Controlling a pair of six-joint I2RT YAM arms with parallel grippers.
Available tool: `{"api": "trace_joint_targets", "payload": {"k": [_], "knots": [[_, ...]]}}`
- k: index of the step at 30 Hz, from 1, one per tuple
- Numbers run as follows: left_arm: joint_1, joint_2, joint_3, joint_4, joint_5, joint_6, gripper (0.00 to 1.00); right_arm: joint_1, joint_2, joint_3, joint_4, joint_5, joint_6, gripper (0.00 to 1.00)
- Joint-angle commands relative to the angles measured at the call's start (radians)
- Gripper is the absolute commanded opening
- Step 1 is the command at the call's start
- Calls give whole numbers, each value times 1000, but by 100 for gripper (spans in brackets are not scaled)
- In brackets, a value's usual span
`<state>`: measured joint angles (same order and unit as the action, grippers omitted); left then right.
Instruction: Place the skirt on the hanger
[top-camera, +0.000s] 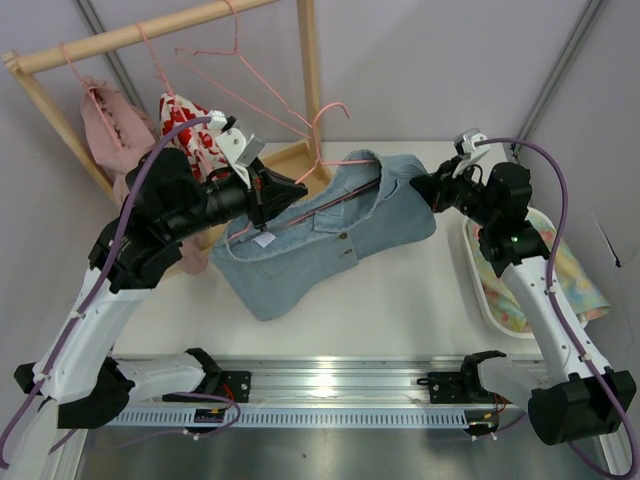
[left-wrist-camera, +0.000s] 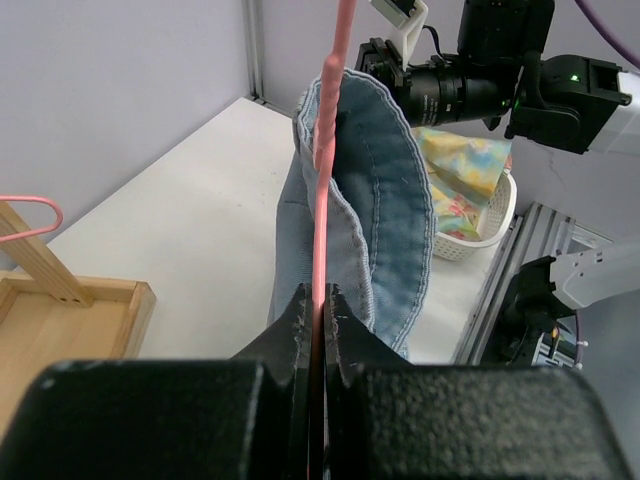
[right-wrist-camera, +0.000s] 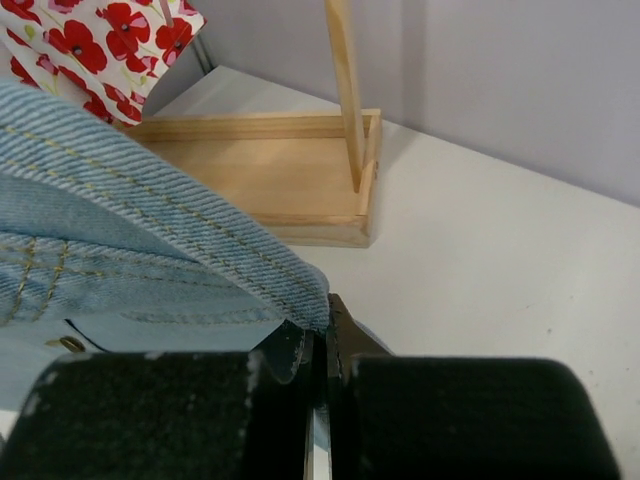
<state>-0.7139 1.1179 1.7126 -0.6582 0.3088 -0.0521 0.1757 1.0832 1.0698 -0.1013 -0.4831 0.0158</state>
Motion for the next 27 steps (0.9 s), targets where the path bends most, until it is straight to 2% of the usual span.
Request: {"api": "trace_joint_targets", "payload": {"k": [1,8,10,11,14,15,16,20,23,24,27], "knots": [[11,-118,96,123,-16,18,0,-91,44,-15,-81,172,38,0],[10,-118,96,100,-4,28,0,-110,101,47,-162,182,67,1],[10,-109,99,92,6,26,0,-110,103,90,-207,155,76,11],[11,-102,97,88,3,23,0,-108,92,126,-233,132,78,32],[10,-76,91,74,-32,24,0,-88,12,180,-265,58,79,74],[10,-70,88,69,-46,24,0,-81,-9,230,-279,66,87,84],[10,-57,87,63,-63,26,0,-74,-28,258,-294,72,98,90],[10,-40,62,77,-126,31,0,-42,-65,383,-405,66,151,91],[10,-27,47,92,-166,32,0,62,-69,400,-402,92,222,88],[10,-23,51,91,-177,34,0,147,-69,400,-394,138,249,88],[10,-4,50,88,-212,37,0,290,-42,416,-386,260,268,87]]}}
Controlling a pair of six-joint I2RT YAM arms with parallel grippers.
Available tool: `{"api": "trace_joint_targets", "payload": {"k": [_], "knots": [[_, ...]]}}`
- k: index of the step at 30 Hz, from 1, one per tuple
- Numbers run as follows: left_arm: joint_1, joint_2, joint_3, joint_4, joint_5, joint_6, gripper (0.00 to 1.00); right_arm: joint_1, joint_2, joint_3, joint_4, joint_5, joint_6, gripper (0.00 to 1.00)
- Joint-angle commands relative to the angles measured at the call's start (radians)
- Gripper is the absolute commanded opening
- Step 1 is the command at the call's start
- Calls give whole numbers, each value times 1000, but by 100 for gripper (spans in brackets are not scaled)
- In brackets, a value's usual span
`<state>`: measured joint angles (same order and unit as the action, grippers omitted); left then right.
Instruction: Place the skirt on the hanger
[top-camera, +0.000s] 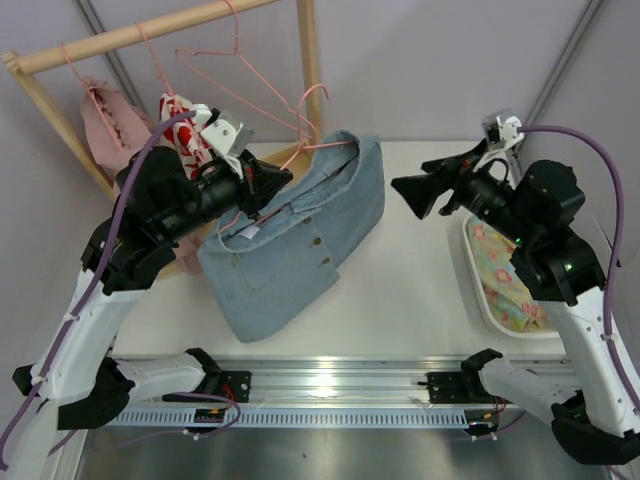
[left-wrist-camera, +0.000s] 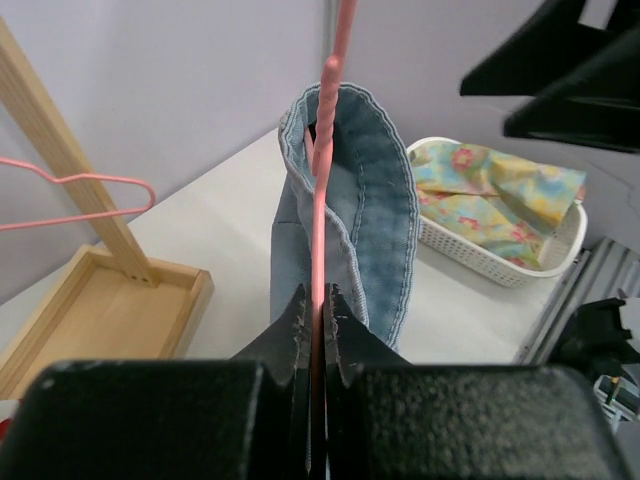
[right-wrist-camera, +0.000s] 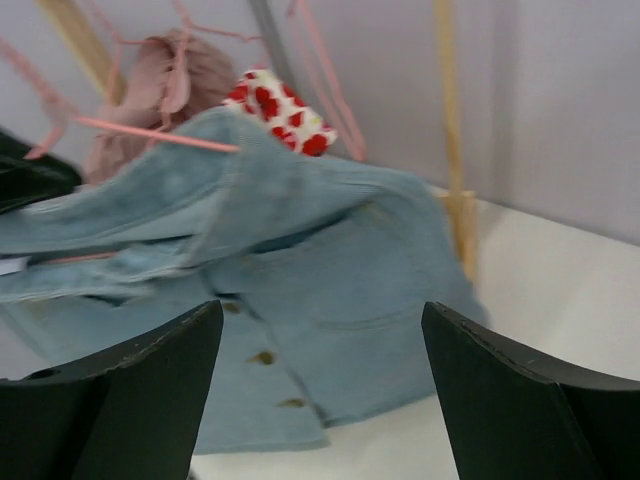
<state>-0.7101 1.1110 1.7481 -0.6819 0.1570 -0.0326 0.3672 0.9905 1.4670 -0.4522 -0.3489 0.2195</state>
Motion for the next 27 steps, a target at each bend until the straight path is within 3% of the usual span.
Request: {"api": "trace_joint_targets", "payload": {"k": [1,4,13,19,20,22,26,27], "knots": [[6,6,11,110,-69,19,0,184,63,51,-60,161,61,87],[6,4,-10,123,-80,20,0,298,132,108,-103,306,76,86],[6,-25,-59,146,-37,5,0,410,261,232,-97,533,73,74],[6,-37,-102,157,-7,-1,0,455,387,377,-135,660,9,59],[6,-43,-107,159,-5,-1,0,455,399,389,-146,694,6,49],[6,-48,-114,166,3,-4,0,455,427,415,-152,717,-9,38],[6,-65,-125,174,-4,-4,0,450,471,464,-184,798,-38,0],[6,-72,-128,180,-4,-7,0,446,490,475,-192,806,-49,0]]}}
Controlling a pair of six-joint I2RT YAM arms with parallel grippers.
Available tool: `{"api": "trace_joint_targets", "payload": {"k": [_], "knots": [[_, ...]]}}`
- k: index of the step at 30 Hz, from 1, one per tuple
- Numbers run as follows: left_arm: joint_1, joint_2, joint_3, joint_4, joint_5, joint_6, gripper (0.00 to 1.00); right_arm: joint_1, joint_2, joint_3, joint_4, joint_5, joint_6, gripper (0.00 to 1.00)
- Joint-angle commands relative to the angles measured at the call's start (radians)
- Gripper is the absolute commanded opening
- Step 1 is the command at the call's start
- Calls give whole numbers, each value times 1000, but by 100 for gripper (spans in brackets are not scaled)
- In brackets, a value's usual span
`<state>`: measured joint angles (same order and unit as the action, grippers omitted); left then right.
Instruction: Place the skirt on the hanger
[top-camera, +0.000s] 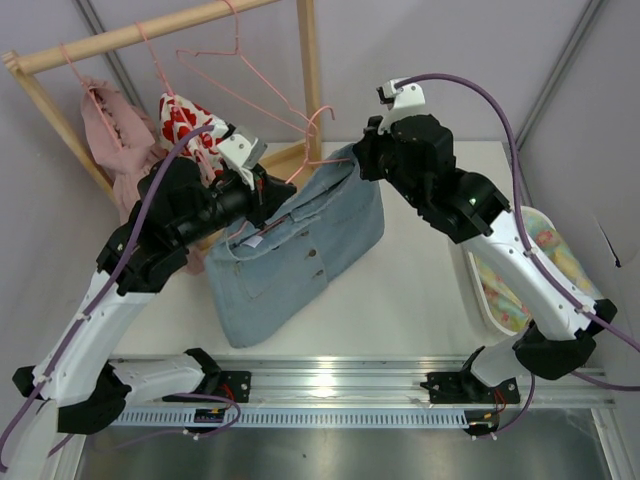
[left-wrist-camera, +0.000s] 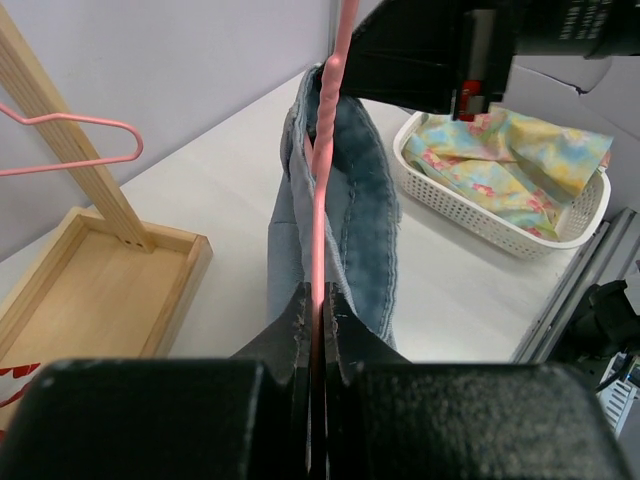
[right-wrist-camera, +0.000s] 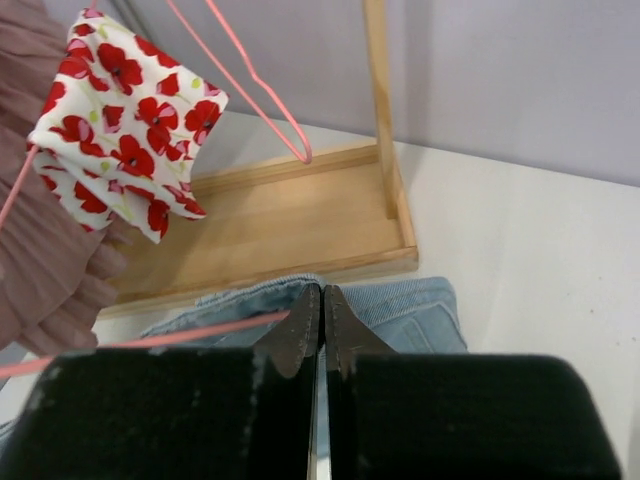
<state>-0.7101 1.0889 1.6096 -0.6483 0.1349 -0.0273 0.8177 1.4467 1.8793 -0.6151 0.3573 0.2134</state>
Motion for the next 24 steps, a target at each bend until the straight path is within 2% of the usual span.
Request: {"api": "trace_joint_targets", "payload": {"k": [1,12,16,18,19,20,22,24], "knots": [[6,-55,3,150,20,-14,0,-14,40,70,-43,104,-58,0],[6,-100,-13,138,6,-17,0,-144,21,66,-43,45,-80,0],[6,-98,-22,133,-3,-16,0,-167,-6,69,-11,-91,-83,1],[6,-95,-25,134,-11,-17,0,-176,-15,75,-12,-174,-78,20],[6,-90,-24,133,-18,-17,0,-178,-20,73,-12,-216,-71,46],[6,-80,-17,127,-27,-23,0,-178,-25,75,-15,-225,-66,57],[6,-63,12,107,-66,-40,0,-190,-40,78,-40,-225,-46,73],[6,-31,47,75,-105,-60,0,-218,-61,69,-64,-228,-22,80]]}}
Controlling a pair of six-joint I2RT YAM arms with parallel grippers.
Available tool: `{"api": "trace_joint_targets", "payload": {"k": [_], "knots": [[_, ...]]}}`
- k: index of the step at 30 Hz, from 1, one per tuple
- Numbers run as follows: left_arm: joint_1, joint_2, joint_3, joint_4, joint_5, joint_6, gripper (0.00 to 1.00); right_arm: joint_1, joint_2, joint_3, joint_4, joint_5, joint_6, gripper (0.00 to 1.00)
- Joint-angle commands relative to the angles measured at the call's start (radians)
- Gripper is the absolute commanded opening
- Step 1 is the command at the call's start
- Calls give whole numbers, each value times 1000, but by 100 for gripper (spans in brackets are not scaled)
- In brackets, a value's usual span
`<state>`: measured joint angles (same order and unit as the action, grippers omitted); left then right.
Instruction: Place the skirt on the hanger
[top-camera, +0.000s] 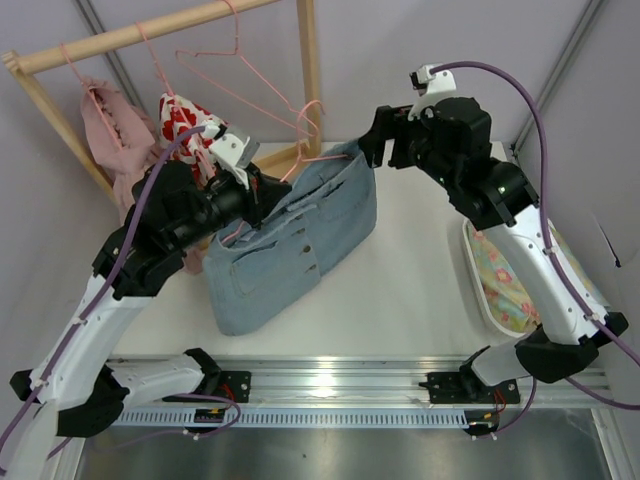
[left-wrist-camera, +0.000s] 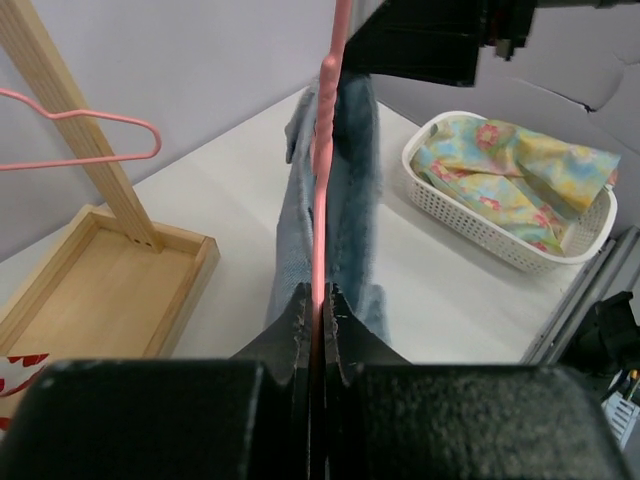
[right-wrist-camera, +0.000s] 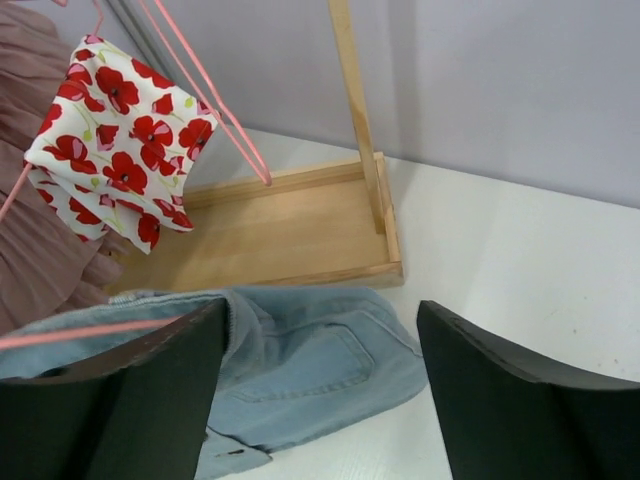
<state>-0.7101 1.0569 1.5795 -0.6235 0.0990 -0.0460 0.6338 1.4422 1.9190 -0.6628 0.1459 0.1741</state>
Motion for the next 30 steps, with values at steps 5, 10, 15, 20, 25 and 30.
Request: {"api": "trace_joint_targets", "payload": {"k": [5,10,15,20,25,30], "knots": [[6,58,135,44,-198,-110,0,0,-167,-165,93,-149,-4,83],[6,113,143,68,-254,-169,0,248,-333,-431,314,-331,-312,83],[6,133,137,107,-260,-190,0,366,-318,-448,378,-341,-412,81],[6,127,108,131,-240,-210,0,490,-238,-400,411,-230,-559,80],[6,117,88,142,-249,-222,0,507,-160,-367,480,-293,-578,79],[6,107,76,149,-257,-222,0,524,-121,-334,517,-299,-588,78]]}}
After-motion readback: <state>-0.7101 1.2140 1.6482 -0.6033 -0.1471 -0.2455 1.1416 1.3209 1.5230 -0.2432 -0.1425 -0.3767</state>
